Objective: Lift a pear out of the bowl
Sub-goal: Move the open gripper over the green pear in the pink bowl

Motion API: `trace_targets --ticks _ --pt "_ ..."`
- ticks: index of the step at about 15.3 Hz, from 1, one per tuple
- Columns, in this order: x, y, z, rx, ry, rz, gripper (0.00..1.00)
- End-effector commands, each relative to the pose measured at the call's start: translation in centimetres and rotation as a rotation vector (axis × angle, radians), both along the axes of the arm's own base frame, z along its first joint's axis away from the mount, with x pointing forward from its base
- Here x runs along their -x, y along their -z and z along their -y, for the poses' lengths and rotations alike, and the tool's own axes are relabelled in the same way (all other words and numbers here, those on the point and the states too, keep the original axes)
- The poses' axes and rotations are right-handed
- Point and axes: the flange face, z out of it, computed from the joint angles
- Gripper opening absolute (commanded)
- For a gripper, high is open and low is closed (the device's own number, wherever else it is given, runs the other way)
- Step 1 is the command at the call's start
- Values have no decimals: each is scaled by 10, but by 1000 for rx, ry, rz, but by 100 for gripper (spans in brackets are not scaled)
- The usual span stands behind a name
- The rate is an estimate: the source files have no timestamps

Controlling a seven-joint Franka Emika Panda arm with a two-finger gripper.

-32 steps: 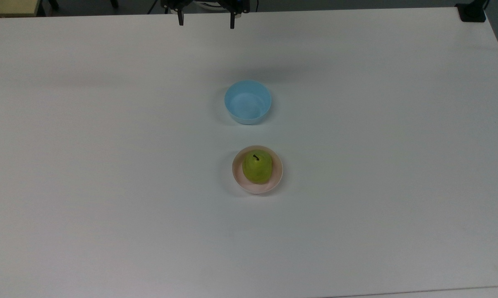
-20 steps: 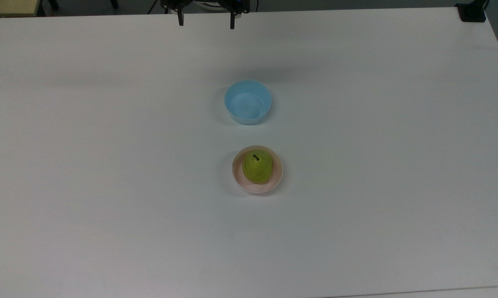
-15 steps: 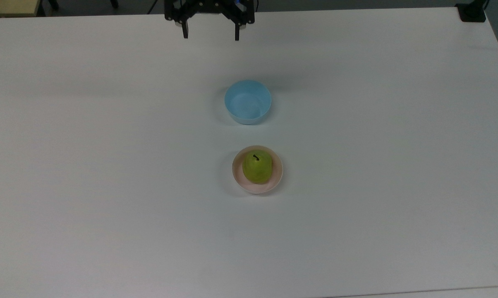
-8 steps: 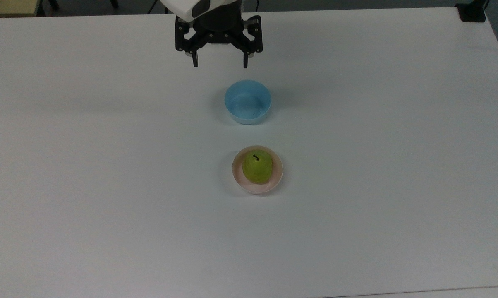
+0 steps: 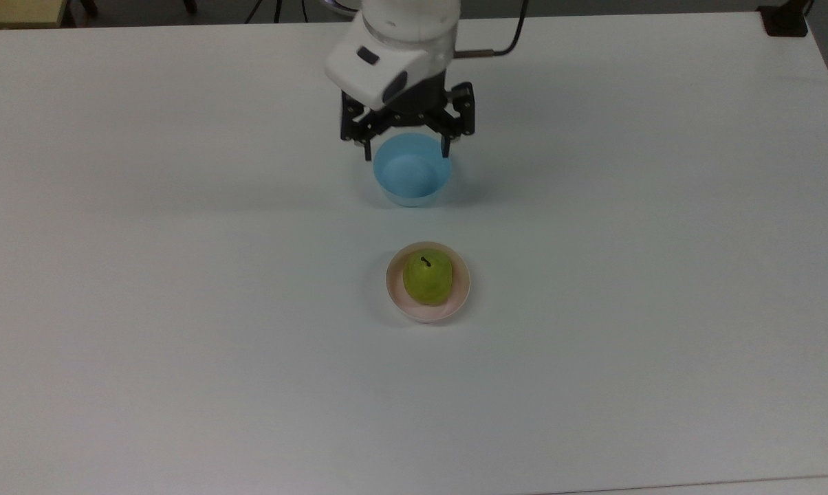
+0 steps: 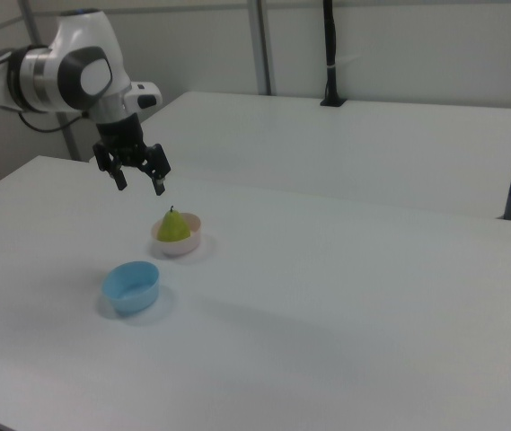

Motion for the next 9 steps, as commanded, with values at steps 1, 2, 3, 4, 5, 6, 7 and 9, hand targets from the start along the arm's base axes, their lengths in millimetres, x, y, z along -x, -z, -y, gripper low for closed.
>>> trace_targets --ticks 1,2,3,4,5,6,7,9 --pt "-16 27 -12 -4 -24 42 100" --pt "-19 36 -13 -3 -25 43 100" --pt "-22 44 -14 -3 -25 43 100" --pt "-24 49 -14 -3 -24 42 100" --pt "-26 57 -14 0 -25 38 100" --pt "-29 63 -15 -1 -27 47 100" --pt "-34 68 -14 -4 -25 63 100" --pt "-42 81 -12 -10 -18 87 100"
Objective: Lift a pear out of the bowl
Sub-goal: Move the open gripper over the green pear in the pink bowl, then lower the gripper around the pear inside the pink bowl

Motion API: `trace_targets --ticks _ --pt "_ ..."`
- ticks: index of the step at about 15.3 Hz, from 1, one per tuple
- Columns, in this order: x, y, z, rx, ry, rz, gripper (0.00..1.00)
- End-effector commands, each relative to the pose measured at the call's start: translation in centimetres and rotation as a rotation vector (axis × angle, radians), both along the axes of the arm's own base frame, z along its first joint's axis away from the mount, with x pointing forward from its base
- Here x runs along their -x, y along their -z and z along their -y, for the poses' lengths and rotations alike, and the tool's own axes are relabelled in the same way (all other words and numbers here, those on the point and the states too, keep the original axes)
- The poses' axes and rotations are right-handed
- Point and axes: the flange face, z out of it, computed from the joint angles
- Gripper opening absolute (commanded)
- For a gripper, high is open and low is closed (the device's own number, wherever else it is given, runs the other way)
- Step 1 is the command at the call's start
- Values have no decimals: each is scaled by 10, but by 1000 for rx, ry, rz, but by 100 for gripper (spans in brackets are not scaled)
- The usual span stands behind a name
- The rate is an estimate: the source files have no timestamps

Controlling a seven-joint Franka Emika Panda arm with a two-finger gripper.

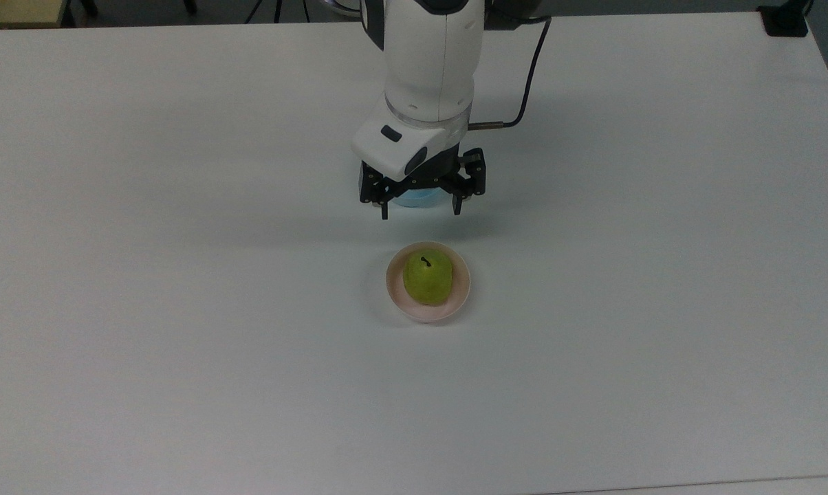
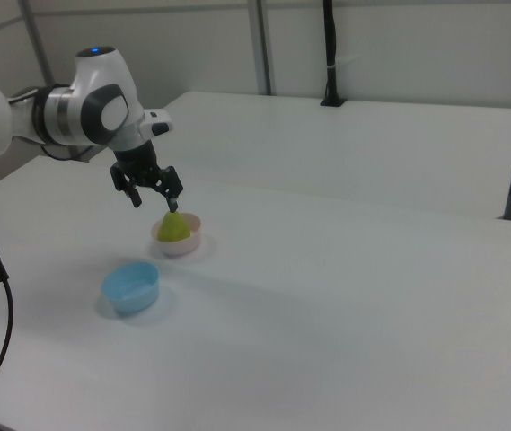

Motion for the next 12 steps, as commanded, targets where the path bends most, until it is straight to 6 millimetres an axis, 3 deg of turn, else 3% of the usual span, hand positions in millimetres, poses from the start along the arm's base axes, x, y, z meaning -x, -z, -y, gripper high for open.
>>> trace_targets --ticks 1,12 --pt "-12 20 3 -9 -1 46 100" --pt "-25 77 -8 -5 -14 57 90"
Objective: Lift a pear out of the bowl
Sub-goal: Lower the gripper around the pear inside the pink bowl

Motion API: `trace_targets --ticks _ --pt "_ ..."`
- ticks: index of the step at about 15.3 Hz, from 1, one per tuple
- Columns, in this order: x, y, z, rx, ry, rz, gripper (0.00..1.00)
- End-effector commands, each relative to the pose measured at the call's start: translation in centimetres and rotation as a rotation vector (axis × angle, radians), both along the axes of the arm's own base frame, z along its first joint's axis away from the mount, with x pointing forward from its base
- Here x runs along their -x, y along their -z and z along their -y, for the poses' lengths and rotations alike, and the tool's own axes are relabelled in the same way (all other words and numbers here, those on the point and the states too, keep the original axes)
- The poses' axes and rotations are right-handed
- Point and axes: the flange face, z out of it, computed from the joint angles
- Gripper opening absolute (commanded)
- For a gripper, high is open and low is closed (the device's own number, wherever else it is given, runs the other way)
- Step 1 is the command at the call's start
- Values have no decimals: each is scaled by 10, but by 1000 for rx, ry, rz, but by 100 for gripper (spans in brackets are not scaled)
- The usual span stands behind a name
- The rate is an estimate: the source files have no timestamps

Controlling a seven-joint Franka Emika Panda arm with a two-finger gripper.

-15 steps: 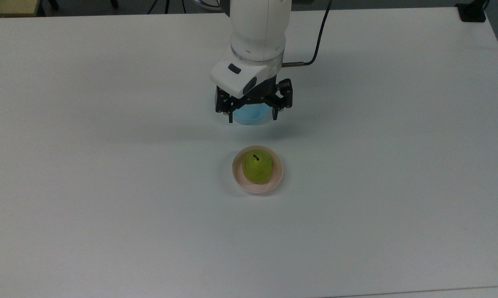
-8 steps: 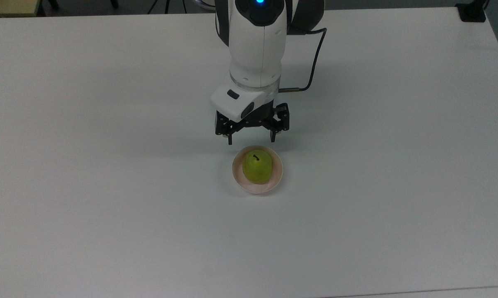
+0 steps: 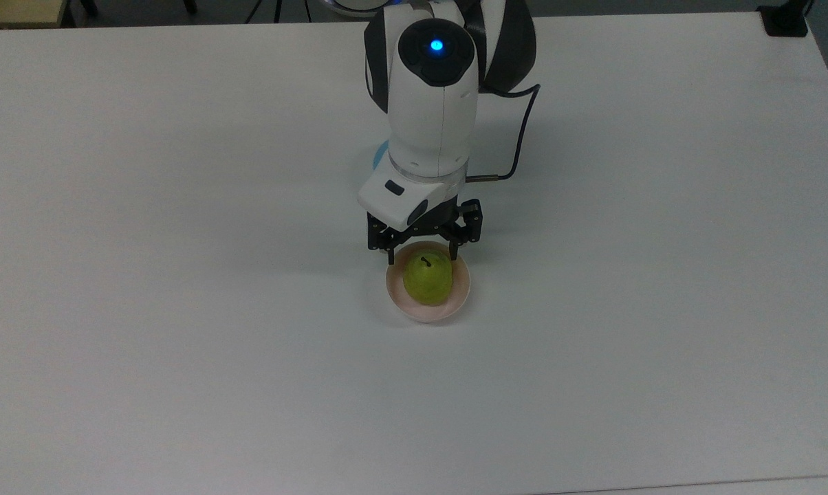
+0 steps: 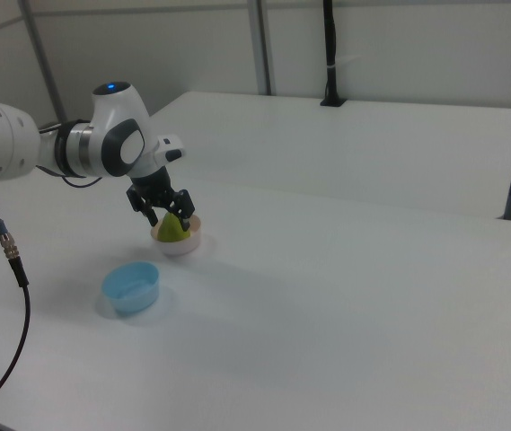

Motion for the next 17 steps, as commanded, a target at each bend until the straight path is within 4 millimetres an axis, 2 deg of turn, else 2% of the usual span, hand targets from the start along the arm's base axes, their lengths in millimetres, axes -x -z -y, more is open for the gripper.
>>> trace_targets --ticks 1,5,8,12,15,17 --pt "-2 12 -4 2 -9 5 90" --pt "-5 10 -14 -9 -25 56 90" --pt "-5 21 -14 -5 -26 46 88" --pt "-6 23 -14 -5 -28 49 86" --pt "-7 34 -15 -2 -31 45 82" --pt "-8 35 -16 4 -37 54 70"
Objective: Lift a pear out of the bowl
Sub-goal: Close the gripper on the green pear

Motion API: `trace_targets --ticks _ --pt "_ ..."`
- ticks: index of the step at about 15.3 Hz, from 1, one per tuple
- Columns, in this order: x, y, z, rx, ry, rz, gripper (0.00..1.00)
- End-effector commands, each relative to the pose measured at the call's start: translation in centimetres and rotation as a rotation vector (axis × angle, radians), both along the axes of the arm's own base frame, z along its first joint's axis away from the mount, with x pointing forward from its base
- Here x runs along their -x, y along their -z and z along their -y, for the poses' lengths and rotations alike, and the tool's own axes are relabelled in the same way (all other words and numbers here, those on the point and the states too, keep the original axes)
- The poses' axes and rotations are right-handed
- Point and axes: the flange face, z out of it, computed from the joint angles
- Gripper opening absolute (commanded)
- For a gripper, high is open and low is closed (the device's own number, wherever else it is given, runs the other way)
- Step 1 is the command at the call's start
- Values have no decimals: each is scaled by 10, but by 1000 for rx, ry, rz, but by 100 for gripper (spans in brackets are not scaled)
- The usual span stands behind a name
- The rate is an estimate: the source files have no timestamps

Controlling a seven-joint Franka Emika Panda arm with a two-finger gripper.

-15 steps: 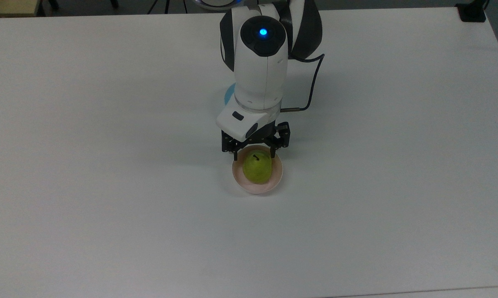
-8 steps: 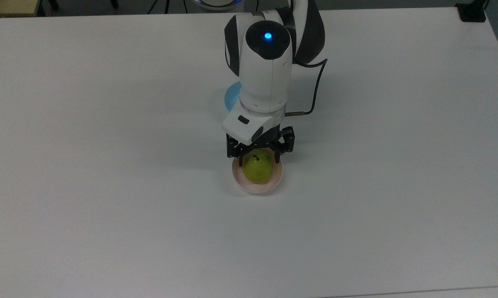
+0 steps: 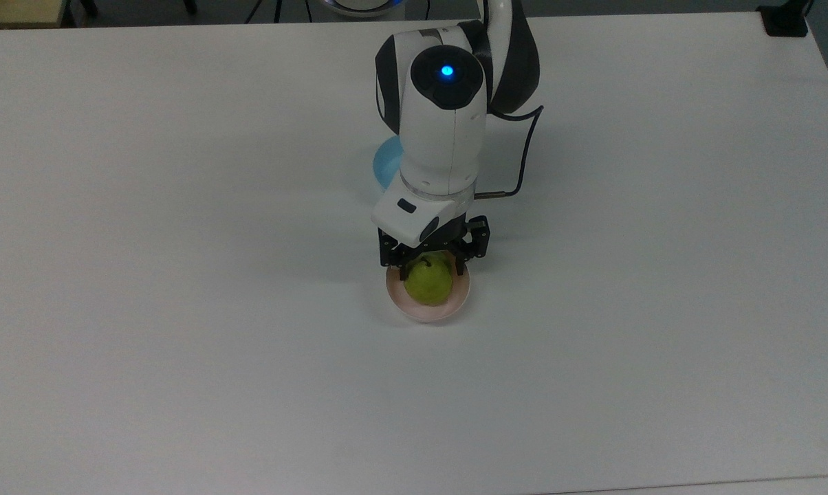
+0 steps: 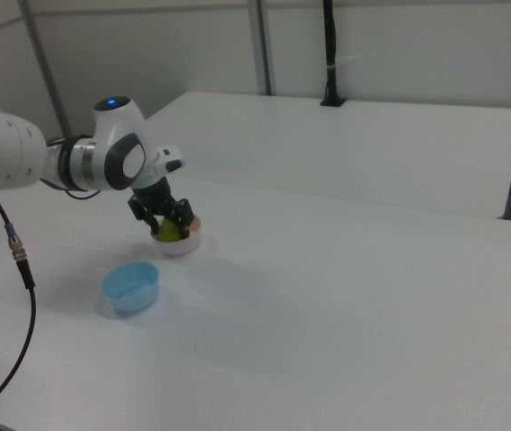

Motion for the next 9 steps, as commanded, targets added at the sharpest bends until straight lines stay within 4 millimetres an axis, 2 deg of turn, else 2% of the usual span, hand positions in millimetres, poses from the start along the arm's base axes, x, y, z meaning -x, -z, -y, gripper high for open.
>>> trace_targets --ticks 1,3,5,9 --pt "-2 5 -3 10 -19 32 62" --pt "-2 4 -3 10 -20 33 47" --pt "-2 2 -3 9 -19 35 37" --pt "-2 -11 -2 5 -18 45 36"
